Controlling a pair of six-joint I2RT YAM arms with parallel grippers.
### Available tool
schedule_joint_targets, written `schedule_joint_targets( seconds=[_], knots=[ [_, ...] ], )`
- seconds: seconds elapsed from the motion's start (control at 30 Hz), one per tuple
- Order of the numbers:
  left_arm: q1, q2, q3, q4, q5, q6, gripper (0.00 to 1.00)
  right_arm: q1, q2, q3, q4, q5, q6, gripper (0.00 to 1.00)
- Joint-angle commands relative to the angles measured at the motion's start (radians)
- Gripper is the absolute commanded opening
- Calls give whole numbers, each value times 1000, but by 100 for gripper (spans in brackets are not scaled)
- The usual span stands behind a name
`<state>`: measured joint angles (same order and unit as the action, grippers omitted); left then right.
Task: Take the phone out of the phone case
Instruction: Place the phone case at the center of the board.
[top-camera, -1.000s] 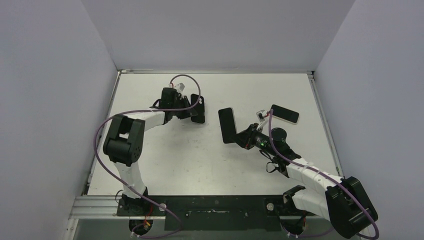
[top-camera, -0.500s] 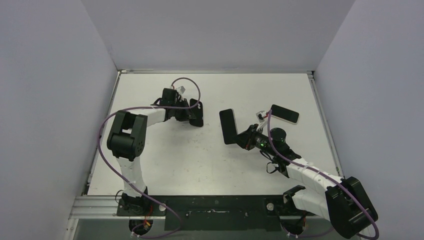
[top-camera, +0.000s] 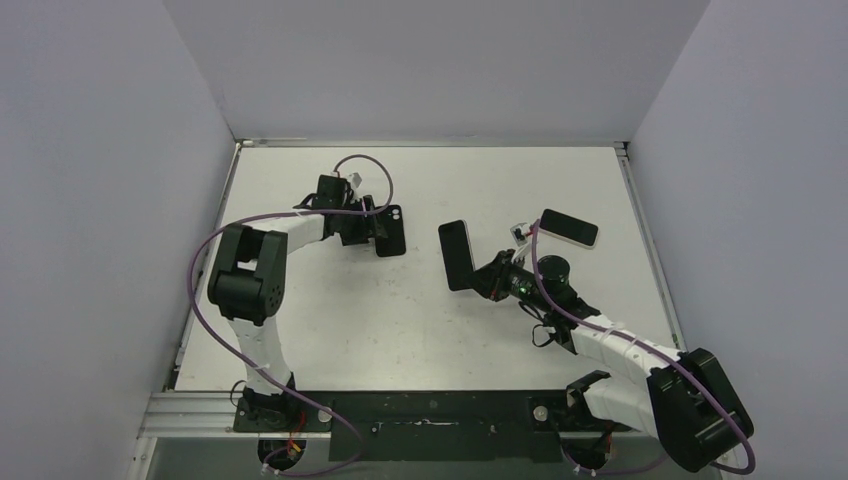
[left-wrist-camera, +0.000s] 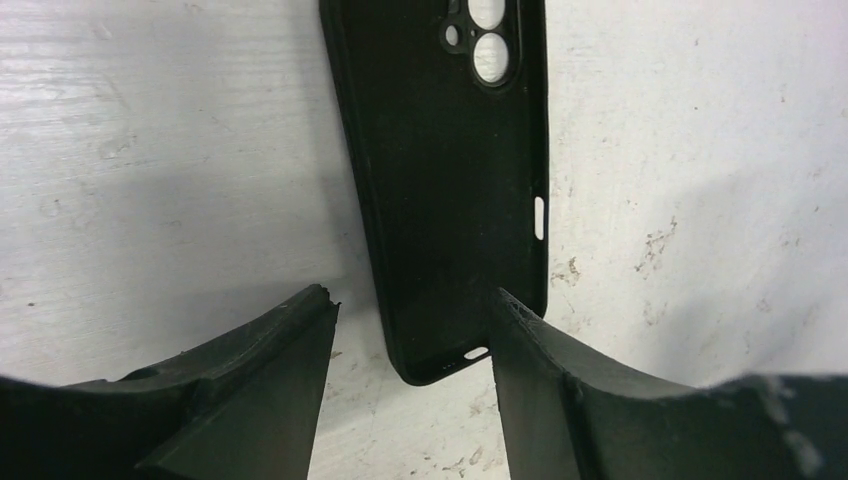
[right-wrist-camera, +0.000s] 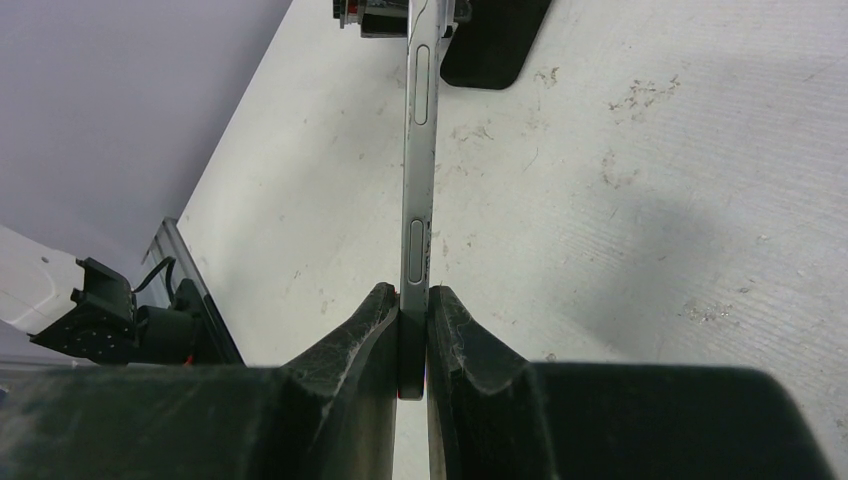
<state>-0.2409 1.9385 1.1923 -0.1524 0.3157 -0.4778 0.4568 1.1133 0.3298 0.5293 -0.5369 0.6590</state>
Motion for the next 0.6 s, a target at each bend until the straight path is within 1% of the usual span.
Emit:
schedule_joint_targets(
  seconds=[0.0,0.13,0.27,0.37,0.47,0.57],
  knots=[
    [2,-41,37,-40,-69,38,56,-6,7,20,100,18,-7,0],
    [-18,-31,36,-43,-100,42,56,-6,33,26,116,39,8,0],
    [-46,-85,-5,-52,-194,37,58,-6,107,60,153,39,31,0],
    [-63,-182,-46,-77,-262,21,63,-6,179,99,174,36,47,0],
    [-69,-299,-82,-120,-258,11,69,-9,263,154,179,29,62,0],
    [-67,-444,-135,-106,-199,-14,75,-10,357,212,210,12,94,0]
  ],
)
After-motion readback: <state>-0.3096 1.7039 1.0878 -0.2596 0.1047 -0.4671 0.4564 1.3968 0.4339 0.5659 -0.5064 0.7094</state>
